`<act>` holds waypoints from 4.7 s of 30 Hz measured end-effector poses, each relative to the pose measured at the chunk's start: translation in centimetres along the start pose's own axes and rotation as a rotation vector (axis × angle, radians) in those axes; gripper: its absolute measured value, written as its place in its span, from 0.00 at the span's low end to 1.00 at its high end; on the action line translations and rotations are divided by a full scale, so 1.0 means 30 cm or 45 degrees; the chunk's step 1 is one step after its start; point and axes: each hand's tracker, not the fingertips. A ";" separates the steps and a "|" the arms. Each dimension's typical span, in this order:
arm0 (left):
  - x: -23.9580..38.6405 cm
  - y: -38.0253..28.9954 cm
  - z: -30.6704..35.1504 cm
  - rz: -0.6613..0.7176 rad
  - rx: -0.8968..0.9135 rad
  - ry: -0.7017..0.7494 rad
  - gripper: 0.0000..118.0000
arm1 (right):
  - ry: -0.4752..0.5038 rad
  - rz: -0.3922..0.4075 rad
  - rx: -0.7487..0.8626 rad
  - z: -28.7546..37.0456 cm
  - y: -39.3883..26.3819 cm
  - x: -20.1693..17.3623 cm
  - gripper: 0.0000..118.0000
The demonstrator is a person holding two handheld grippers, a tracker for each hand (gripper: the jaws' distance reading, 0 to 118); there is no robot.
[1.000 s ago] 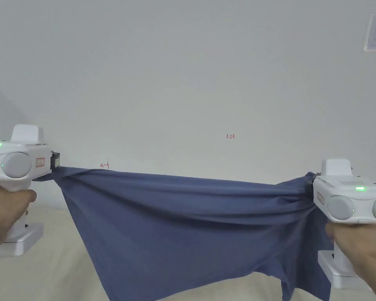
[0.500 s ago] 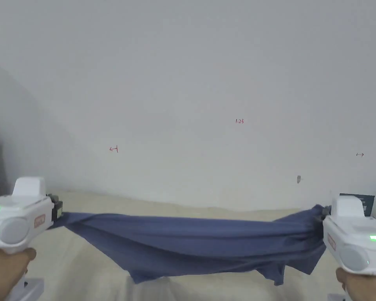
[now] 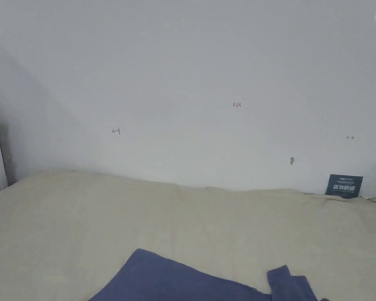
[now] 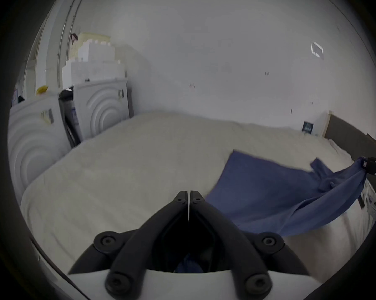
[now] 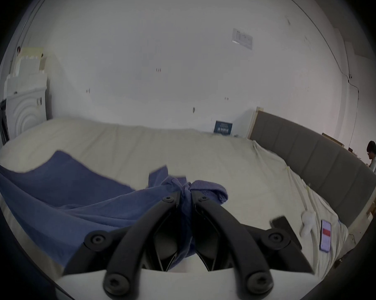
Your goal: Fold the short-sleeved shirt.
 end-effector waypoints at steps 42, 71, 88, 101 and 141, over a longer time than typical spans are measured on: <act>0.204 -0.132 0.417 -0.120 0.237 -0.090 0.30 | 0.197 -0.170 0.143 0.385 -0.110 -0.187 0.05; 0.375 0.319 -0.624 -0.179 -0.314 -0.356 0.00 | 0.247 -0.087 0.013 0.247 -0.124 -0.323 0.00; 0.589 0.295 -1.063 -0.388 -0.573 -0.188 0.53 | 0.253 -0.056 -0.089 0.082 -0.146 -0.342 0.00; 0.627 0.318 -0.939 -0.446 -0.452 -0.265 0.00 | 0.210 -0.124 -0.155 0.073 -0.179 -0.283 0.00; 0.511 0.317 -0.429 -0.324 -0.192 -0.293 0.00 | 0.109 -0.167 -0.541 -0.422 -0.054 0.149 0.02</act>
